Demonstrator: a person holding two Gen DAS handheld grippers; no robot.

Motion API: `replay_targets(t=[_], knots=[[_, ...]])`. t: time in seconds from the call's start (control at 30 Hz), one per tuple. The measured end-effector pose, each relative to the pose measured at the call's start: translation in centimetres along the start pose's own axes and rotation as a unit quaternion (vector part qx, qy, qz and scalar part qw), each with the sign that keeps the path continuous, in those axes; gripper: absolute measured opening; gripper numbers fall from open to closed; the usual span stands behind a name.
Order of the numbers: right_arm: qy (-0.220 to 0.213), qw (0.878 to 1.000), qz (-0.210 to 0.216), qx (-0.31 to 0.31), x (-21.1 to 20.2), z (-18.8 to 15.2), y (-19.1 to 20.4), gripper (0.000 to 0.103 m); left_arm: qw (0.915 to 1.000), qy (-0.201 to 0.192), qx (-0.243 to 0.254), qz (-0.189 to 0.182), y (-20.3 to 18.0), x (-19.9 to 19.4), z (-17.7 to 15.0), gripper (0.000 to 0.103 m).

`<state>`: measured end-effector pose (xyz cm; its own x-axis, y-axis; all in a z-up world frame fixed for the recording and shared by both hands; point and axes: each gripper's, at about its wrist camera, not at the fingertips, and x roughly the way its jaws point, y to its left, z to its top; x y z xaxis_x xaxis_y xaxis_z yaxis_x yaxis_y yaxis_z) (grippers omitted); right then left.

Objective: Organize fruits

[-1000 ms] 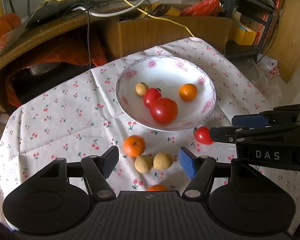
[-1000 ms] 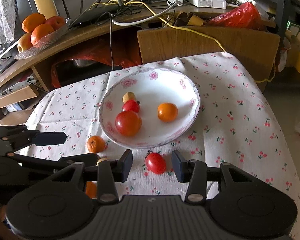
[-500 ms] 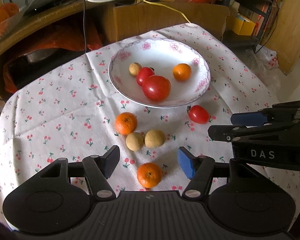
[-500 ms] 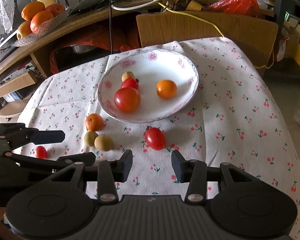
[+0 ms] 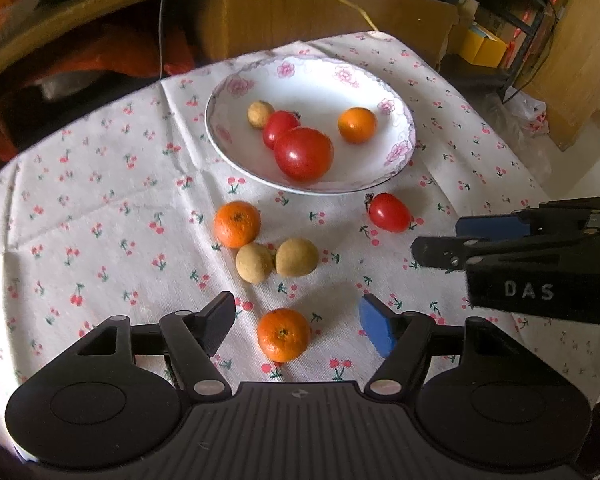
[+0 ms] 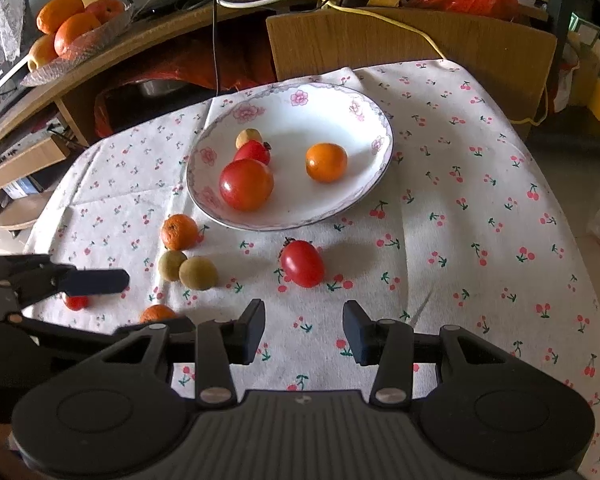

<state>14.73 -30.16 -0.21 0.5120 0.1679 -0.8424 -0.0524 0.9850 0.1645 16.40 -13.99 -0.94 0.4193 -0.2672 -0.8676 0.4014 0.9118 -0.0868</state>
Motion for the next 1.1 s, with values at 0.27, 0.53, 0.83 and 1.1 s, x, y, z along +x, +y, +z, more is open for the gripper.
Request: replay_targets(t=[0.27, 0.53, 0.83, 1.1], knots=[[0.001, 1.000, -0.004, 0.007, 0.0, 0.2, -0.7, 0.038, 0.9997, 0.026, 0.001, -0.004, -0.4, 1.4, -0.5, 0.067], [0.007, 1.000, -0.003, 0.002, 0.2, -0.1, -0.7, 0.038, 0.9994, 0.032, 0.015, 0.007, -0.4, 2.0, -0.9, 0.057], [0.008, 1.000, -0.009, -0.014, 0.5, -0.1, -0.1, 0.038, 0.9989, 0.022, 0.039, 0.012, -0.8, 1.5, -1.1, 0.040], [0.011, 1.000, -0.015, -0.025, 0.9, -0.1, 0.1, 0.038, 0.9985, 0.020, 0.050, 0.005, -1.2, 1.2, -1.1, 0.040]])
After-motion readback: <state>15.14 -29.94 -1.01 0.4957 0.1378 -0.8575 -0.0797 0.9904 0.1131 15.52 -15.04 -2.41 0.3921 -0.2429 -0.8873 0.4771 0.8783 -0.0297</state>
